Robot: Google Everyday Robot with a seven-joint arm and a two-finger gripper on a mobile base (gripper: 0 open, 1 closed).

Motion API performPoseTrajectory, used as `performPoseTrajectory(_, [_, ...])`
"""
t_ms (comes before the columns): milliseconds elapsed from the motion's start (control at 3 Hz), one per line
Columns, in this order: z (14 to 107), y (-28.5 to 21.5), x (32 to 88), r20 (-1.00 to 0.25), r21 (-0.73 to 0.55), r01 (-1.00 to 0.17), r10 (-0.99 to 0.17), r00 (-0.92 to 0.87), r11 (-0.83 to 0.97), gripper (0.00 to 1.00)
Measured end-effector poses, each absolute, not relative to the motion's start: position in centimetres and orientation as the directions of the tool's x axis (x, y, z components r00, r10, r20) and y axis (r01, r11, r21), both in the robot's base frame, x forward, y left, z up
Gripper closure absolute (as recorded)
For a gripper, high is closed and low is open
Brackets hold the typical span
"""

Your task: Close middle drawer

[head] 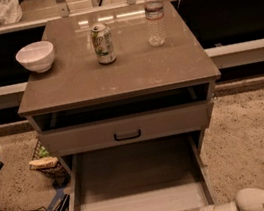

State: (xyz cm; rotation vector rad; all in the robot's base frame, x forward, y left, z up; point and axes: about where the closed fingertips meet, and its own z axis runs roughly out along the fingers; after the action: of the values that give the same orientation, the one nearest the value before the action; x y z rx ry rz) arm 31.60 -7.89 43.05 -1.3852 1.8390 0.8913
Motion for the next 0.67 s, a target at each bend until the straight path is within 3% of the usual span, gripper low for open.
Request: performPoseTrajectory(667, [42.3,-6.5,33.6,-0.812,0.118,-0.972,-0.543,-0.212,0.203,1.0])
